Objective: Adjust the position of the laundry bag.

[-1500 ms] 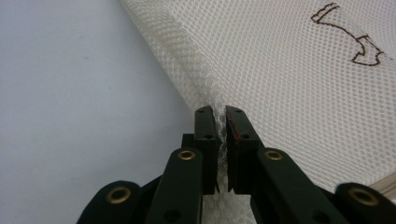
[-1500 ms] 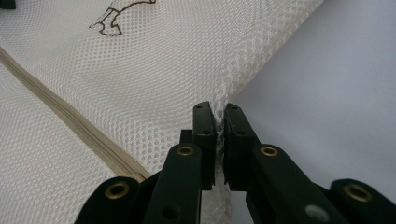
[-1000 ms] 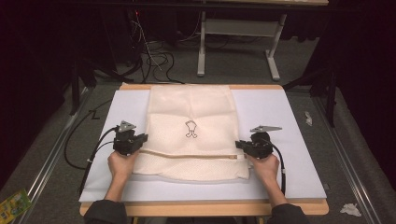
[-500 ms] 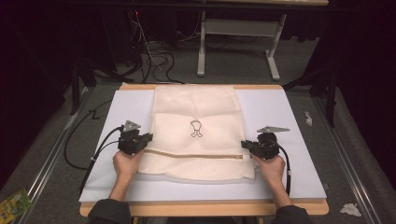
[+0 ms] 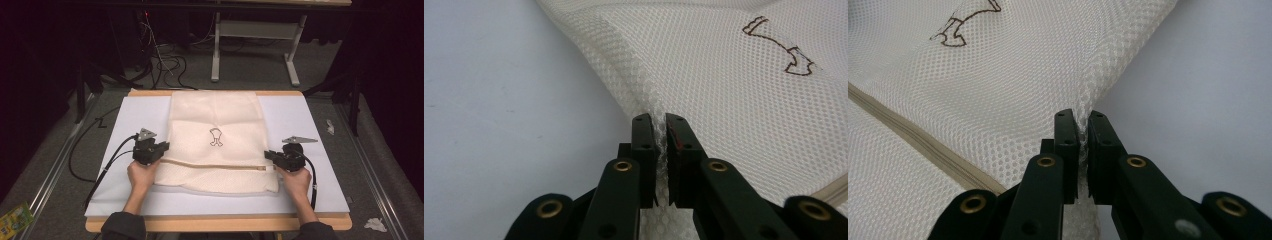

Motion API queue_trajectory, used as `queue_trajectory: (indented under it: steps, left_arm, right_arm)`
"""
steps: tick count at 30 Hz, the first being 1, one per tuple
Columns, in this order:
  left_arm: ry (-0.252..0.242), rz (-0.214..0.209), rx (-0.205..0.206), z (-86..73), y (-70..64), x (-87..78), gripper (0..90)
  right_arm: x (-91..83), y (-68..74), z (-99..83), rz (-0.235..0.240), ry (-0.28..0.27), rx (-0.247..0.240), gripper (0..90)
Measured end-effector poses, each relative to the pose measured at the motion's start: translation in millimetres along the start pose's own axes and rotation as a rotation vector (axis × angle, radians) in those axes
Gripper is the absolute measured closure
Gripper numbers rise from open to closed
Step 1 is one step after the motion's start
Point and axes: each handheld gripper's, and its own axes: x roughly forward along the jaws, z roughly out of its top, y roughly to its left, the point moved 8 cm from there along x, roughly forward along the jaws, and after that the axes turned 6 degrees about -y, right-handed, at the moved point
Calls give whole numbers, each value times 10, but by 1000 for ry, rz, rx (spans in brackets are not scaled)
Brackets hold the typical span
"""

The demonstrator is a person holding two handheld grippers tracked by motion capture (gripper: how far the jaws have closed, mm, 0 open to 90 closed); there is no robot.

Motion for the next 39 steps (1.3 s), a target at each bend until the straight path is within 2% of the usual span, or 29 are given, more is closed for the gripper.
queue_trajectory:
  steps: [6,12,15,19,24,30,39]
  left_arm:
    - [8,-3,27,24,-99,65,840]
    - [4,-12,13,12,-148,110,838]
    - [10,7,43,17,-194,145,836]
    - [13,3,55,24,-245,190,833]
    - [16,3,48,10,-255,226,830]
    - [25,15,61,-37,-263,257,815]
    - [32,16,71,-63,-256,275,803]
  right_arm:
    - [-69,-75,-6,-17,-8,11,863]
    - [-106,-153,-51,-24,-13,29,862]
    - [-118,-178,-61,-33,-16,30,860]
    - [-130,-233,-83,-50,-16,34,858]
    - [-154,-269,-110,-57,-13,39,857]
    - [-128,-292,-140,-67,-4,36,849]
    - [-109,-298,-146,-84,-1,11,834]
